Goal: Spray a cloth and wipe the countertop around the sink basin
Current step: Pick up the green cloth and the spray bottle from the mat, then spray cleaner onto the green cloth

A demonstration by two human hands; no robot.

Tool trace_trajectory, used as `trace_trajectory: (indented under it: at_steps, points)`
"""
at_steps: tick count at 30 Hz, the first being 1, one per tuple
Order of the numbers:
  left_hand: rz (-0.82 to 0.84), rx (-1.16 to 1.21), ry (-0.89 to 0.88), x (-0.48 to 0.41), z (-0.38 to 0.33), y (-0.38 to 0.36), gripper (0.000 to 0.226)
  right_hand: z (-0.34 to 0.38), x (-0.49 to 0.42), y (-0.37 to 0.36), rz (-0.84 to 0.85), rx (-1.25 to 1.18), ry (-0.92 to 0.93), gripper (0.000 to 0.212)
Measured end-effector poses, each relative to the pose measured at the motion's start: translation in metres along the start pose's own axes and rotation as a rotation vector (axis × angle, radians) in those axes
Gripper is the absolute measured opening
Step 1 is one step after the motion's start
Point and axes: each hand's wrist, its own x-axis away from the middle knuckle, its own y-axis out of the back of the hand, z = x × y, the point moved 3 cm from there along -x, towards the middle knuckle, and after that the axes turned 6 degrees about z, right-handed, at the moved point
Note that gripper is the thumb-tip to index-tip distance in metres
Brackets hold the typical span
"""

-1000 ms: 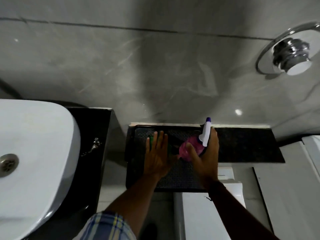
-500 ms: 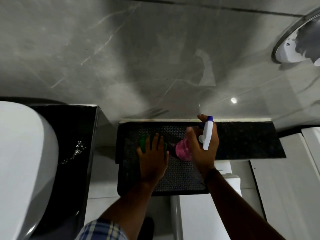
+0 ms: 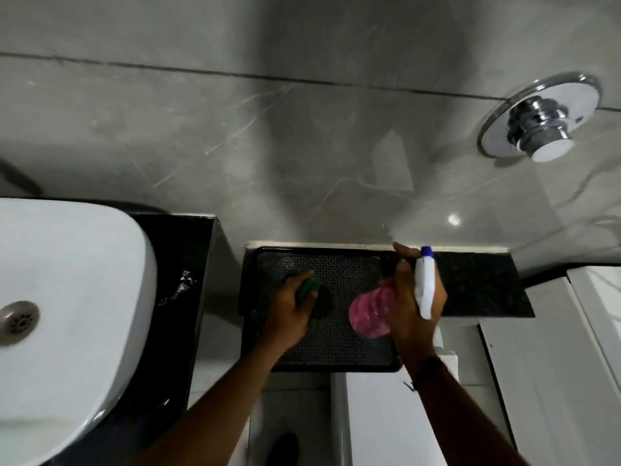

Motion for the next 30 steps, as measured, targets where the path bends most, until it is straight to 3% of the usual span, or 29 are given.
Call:
trace_trajectory:
  at_steps: [2,3,5,7,11,16,21,24,27,30]
  points:
    - [0.007,0.769,0.228,0.041,-0.031,0.012,0.042,0.043,0.03,0.018,0.026,0.02,0.016,0.023]
    - [0.096,1.057,0.285,0.065,-0.046,0.015,0.049,0.065,0.046,0.027,0.038,0.04,0.017,0.03]
    - [0.309,1.435,0.244,0.118,-0.075,0.025,0.064,0.115,0.078,0.043,0.087,0.071,0.051,0.033]
    - [0.436,1.581,0.119,0.163,-0.102,0.032,0.081,0.167,0.112,0.055,0.162,0.109,0.099,0.022]
    - [0.419,1.641,-0.07,0.234,-0.14,0.026,0.103,0.241,0.189,0.072,0.324,0.099,0.01,0.012]
    - [0.454,1.654,-0.176,0.299,-0.168,0.021,0.11,0.272,0.281,0.074,0.493,0.156,-0.156,0.042]
    - [0.504,1.595,-0.257,0.342,-0.184,0.018,0.114,0.279,0.336,0.079,0.561,0.364,-0.114,0.062]
    - [0.554,1.514,-0.295,0.362,-0.19,0.016,0.115,0.286,0.35,0.084,0.559,0.478,-0.052,0.062]
    - [0.572,1.453,-0.33,0.378,-0.195,0.011,0.116,0.291,0.363,0.094,0.587,0.461,-0.123,0.07]
    - [0.593,1.437,-0.352,0.387,-0.199,0.006,0.117,0.296,0.374,0.103,0.622,0.432,-0.155,0.053]
